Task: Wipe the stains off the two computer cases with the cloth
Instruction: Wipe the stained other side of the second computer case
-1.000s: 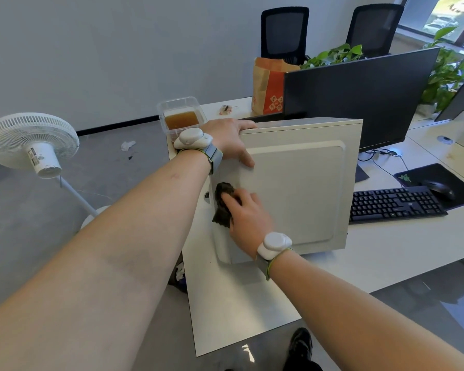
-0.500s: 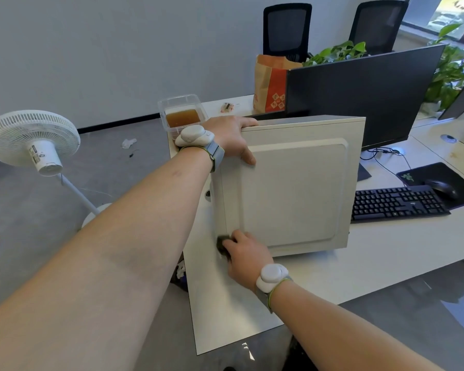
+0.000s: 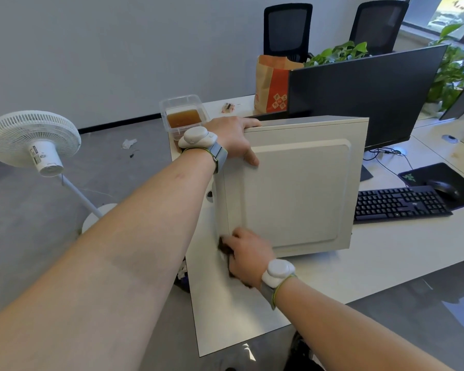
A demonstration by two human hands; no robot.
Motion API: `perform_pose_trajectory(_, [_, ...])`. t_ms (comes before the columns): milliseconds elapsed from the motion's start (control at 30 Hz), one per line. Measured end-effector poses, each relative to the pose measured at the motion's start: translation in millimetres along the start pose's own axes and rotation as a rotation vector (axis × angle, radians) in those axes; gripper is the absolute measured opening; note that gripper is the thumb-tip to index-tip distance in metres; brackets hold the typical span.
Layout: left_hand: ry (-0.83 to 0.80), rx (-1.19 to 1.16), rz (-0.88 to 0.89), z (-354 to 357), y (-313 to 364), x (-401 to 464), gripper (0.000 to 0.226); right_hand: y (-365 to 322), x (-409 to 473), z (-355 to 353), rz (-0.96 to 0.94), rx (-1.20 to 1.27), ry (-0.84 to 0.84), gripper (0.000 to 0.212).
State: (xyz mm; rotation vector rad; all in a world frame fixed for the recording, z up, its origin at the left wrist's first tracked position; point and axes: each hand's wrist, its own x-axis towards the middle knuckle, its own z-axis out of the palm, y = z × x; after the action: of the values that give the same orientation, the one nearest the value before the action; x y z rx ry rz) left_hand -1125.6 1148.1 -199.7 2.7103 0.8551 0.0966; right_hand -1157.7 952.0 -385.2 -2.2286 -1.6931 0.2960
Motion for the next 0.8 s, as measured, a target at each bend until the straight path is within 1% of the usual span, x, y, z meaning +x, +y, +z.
perform_pose_trajectory(33, [-0.001, 0.003, 0.0, 0, 0, 0, 0.098, 0, 9, -5, -0.046, 0.036, 0.162, 0.034])
perform_pose_trajectory(67, [-0.005, 0.001, 0.002, -1, 0, 0, 0.098, 3, 16, -7, -0.086, 0.026, 0.263, 0.04])
perform_pose_trajectory(100, [-0.009, 0.004, 0.004, -1, 0, 0, 0.098, 7, 20, -9, -0.11, -0.015, 0.29, 0.045])
perform_pose_trajectory(133, [-0.012, 0.009, 0.006, -1, 0, 0, 0.098, 11, 20, -10, -0.103, -0.063, 0.202, 0.048])
perform_pose_trajectory(167, [-0.012, 0.013, 0.008, -1, 1, 0, 0.098, 17, 18, -9, -0.082, -0.107, 0.056, 0.046])
perform_pose_trajectory(267, [-0.008, 0.02, 0.018, -1, 1, 1, 0.099, 19, -5, 8, -0.021, -0.275, -0.457, 0.028])
perform_pose_trajectory(300, [-0.01, 0.015, 0.019, -1, 0, 1, 0.099, 14, -14, 15, 0.011, -0.298, -0.571, 0.024])
perform_pose_trajectory(333, [-0.016, 0.011, 0.019, -1, -1, 1, 0.098, 8, -20, 18, 0.045, -0.292, -0.609, 0.022])
perform_pose_trajectory(367, [-0.022, 0.013, 0.018, -1, -1, 2, 0.097, 1, -20, 16, 0.063, -0.27, -0.573, 0.021])
perform_pose_trajectory(400, [-0.028, 0.013, 0.019, -2, -1, 2, 0.096, -5, -16, 9, 0.06, -0.242, -0.49, 0.021])
perform_pose_trajectory(433, [-0.032, 0.01, 0.023, -1, -2, 2, 0.095, -9, -9, 0, 0.039, -0.209, -0.363, 0.023])
perform_pose_trajectory(467, [-0.036, 0.007, 0.028, -2, -2, 2, 0.094, -11, 1, -9, 0.012, -0.167, -0.179, 0.023])
perform_pose_trajectory(533, [-0.048, 0.009, 0.042, -4, -1, 3, 0.095, -10, 25, -34, -0.03, -0.097, 0.269, 0.024])
perform_pose_trajectory(567, [-0.051, 0.013, 0.048, -4, -1, 3, 0.093, -8, 36, -45, -0.05, -0.051, 0.436, 0.028])
perform_pose_trajectory(600, [-0.051, 0.013, 0.054, -5, -2, 3, 0.091, -6, 48, -56, -0.058, -0.03, 0.507, 0.037])
perform_pose_trajectory(633, [-0.053, 0.003, 0.057, -4, -2, 3, 0.088, -3, 57, -64, -0.053, -0.052, 0.5, 0.046])
perform_pose_trajectory(700, [-0.054, -0.022, 0.05, -3, -4, 4, 0.085, 5, 65, -67, -0.057, -0.195, 0.406, 0.06])
perform_pose_trajectory(733, [-0.058, -0.027, 0.049, -4, -4, 5, 0.085, 11, 61, -61, -0.074, -0.251, 0.368, 0.062])
perform_pose_trajectory(800, [-0.065, -0.018, 0.058, -3, -4, 6, 0.086, 26, 43, -37, -0.121, -0.295, 0.272, 0.057])
